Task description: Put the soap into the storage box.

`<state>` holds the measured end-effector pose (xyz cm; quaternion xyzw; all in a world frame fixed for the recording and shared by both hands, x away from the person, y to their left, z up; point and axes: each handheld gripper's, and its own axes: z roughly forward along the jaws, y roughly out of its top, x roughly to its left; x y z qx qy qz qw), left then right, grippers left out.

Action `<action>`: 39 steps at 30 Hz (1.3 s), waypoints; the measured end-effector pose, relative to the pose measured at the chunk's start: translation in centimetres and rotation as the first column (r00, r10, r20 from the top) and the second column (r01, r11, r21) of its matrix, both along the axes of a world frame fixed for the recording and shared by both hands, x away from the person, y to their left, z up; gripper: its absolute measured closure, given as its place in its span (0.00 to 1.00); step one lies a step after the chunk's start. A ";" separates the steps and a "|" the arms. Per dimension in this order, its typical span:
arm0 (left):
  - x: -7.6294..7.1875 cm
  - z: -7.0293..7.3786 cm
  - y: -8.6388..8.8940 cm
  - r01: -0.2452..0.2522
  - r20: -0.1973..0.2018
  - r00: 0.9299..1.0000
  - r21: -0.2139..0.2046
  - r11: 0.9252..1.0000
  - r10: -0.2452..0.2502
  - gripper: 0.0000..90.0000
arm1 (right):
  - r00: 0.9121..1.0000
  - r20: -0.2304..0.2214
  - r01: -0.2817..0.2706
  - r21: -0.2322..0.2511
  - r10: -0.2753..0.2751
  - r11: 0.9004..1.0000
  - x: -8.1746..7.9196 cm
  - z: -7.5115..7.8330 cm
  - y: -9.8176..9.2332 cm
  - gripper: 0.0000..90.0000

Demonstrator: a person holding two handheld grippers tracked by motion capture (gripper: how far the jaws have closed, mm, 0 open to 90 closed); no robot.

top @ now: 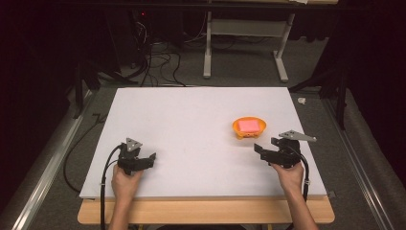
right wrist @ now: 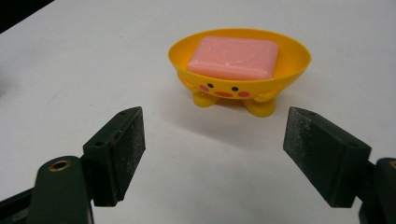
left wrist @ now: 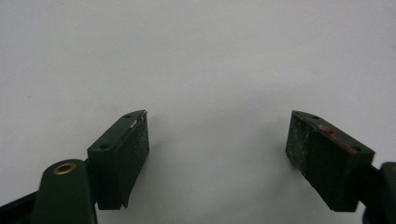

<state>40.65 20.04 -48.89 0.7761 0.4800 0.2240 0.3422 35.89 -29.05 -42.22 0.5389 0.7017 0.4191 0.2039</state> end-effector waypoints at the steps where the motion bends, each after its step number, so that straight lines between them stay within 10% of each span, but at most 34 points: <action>1: 0.0 0.0 0.0 0.000 0.000 1.000 0.000 1.000 0.000 0.24 | 1.000 -0.001 0.000 -0.002 0.000 1.000 0.0 -0.1 0.0 0.24; 39: 0.0 0.0 0.0 0.000 0.001 1.000 0.001 1.000 0.000 0.24 | 0.995 -0.053 0.076 -0.084 -0.081 0.994 -0.3 -3.9 -1.2 0.26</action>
